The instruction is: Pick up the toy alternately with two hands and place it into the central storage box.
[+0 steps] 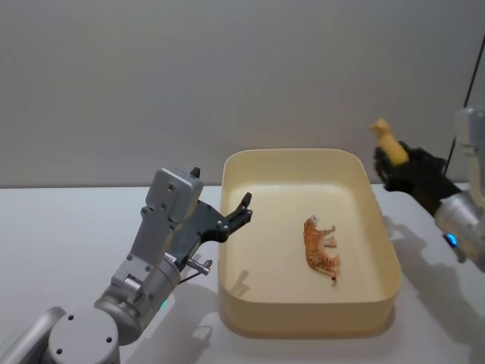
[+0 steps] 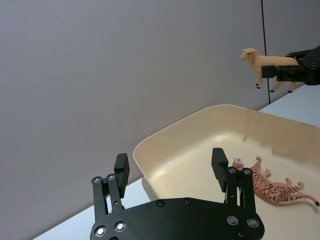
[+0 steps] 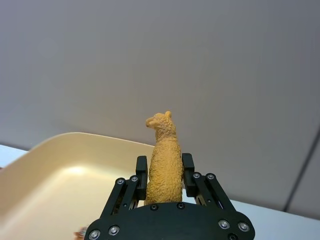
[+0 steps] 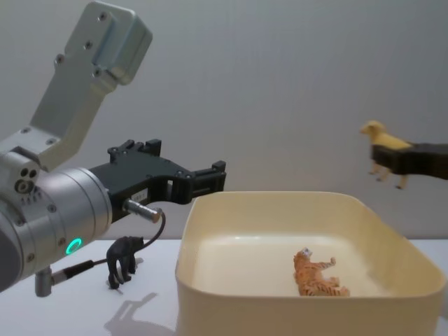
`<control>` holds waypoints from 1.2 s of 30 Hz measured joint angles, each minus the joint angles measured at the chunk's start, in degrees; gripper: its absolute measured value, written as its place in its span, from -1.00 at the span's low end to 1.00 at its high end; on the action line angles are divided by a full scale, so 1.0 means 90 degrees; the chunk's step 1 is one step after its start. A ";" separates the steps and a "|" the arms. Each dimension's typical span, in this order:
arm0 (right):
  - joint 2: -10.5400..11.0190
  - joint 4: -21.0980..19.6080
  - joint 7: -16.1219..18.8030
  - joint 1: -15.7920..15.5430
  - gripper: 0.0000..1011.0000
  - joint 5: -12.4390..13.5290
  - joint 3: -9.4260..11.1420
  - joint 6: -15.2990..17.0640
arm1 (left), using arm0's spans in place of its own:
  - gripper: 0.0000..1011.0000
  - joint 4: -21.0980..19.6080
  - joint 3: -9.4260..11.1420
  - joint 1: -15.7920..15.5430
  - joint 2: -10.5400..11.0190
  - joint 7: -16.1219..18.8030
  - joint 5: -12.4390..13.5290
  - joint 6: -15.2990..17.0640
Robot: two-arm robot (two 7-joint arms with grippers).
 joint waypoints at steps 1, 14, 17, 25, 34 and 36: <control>-0.0023 0.0006 0.0047 0.0029 -0.22 0.0002 -0.0015 0.0019 | 0.98 0.0000 0.0000 0.0000 0.0000 0.0000 0.0000 0.0000; -0.0460 0.0506 0.0734 0.0575 0.31 -0.0119 -0.0417 0.0337 | 0.98 0.0000 0.0000 0.0000 0.0000 0.0000 0.0000 0.0000; -0.0520 0.0586 0.0823 0.0654 0.48 -0.0143 -0.0468 0.0370 | 0.98 0.0000 0.0000 0.0000 0.0000 0.0000 0.0000 0.0000; -0.0512 0.0582 0.0846 0.0671 0.89 -0.0141 -0.0464 0.0342 | 0.98 0.0000 0.0000 0.0000 0.0000 0.0000 0.0000 0.0000; -0.0287 0.0286 0.0565 0.0455 0.98 -0.0032 -0.0243 0.0139 | 0.98 -0.0009 -0.0003 0.0012 0.0004 0.0009 -0.0003 0.0001; -0.0208 0.0189 0.0475 0.0380 0.98 0.0007 -0.0164 0.0067 | 0.98 -0.0053 -0.0013 0.0045 0.0029 0.0050 -0.0021 0.0015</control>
